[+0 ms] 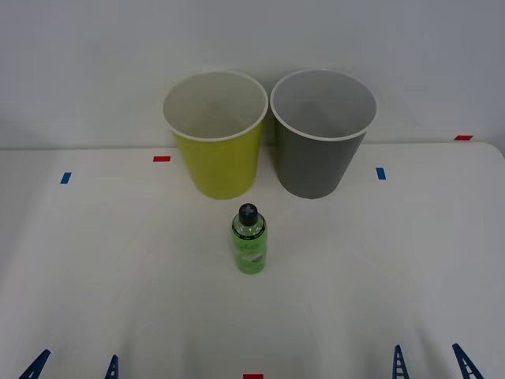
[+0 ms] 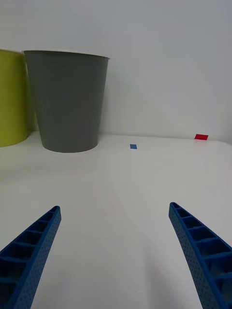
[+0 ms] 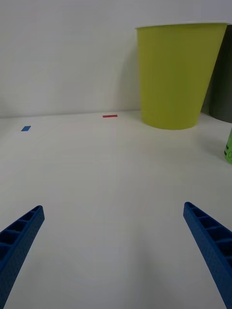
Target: Put cans in the gray bin and PET bottles in the light green bin.
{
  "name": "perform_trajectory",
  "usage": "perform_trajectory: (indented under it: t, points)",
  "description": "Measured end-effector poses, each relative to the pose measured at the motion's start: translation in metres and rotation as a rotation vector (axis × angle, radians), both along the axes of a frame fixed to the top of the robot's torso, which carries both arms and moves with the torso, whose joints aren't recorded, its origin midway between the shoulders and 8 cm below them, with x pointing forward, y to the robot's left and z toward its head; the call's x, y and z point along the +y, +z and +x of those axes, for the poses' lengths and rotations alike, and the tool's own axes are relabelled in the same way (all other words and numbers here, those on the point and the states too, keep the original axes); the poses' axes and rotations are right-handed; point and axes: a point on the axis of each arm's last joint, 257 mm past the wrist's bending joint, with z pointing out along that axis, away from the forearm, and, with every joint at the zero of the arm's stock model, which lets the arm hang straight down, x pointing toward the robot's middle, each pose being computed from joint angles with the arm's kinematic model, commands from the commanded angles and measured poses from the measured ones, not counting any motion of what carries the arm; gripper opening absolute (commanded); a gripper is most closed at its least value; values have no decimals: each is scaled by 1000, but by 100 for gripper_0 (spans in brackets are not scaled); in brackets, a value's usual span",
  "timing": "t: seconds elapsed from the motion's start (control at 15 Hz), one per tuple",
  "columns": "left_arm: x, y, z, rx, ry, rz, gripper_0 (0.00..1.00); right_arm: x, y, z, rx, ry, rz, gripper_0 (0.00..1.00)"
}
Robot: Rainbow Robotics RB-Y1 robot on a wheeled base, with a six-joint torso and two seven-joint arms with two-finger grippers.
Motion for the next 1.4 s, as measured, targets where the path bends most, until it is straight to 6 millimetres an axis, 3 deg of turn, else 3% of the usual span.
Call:
perform_trajectory:
  t: [1.4]
  points:
    - [0,0,0,0,0,0,100,0,0,0,0,0,0,77]
